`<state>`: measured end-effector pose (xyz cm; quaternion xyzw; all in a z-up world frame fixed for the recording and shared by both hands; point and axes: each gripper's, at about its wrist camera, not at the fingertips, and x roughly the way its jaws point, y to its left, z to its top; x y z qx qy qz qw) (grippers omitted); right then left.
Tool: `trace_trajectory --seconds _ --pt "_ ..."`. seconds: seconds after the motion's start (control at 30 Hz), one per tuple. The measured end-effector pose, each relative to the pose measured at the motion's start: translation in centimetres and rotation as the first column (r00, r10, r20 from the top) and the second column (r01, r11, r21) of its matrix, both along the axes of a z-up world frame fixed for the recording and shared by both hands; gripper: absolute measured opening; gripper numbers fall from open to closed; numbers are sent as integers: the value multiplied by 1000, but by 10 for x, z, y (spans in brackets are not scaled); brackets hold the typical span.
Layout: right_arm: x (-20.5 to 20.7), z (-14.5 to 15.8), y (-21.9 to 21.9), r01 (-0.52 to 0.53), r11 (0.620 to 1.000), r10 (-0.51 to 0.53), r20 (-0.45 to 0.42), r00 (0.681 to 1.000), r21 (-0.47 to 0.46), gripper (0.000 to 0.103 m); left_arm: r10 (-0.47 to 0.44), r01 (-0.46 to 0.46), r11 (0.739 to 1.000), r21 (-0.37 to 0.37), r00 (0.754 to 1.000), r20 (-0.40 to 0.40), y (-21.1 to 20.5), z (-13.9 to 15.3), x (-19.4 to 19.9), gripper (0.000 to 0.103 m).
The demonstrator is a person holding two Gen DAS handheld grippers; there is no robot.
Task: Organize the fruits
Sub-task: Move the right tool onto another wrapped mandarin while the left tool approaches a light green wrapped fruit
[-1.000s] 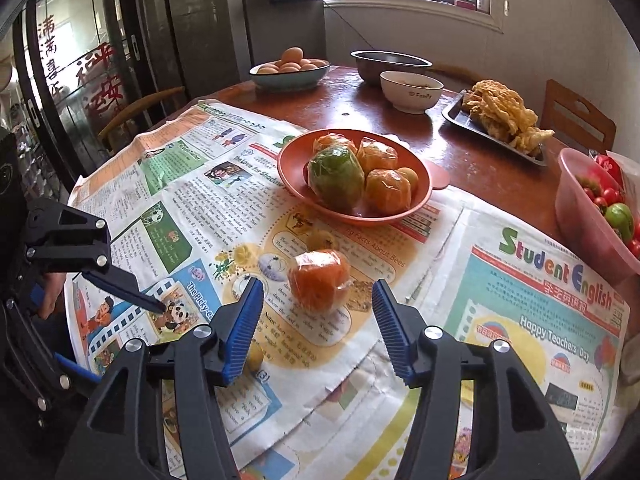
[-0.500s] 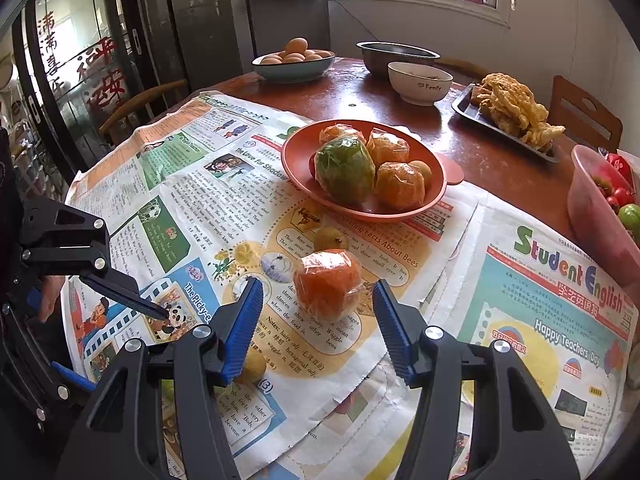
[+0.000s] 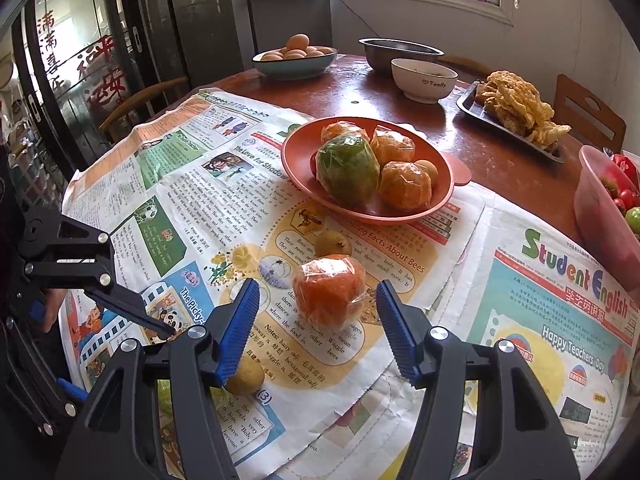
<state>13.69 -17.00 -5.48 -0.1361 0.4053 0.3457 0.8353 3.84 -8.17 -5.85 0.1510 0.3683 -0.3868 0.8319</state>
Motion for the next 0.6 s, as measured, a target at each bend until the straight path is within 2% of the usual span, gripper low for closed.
trace_trajectory --seconds 0.6 --pt "12 -10 6 5 1000 -5 -24 1000 -5 60 -20 20 1000 -1 1000 2 -4 -4 3 47"
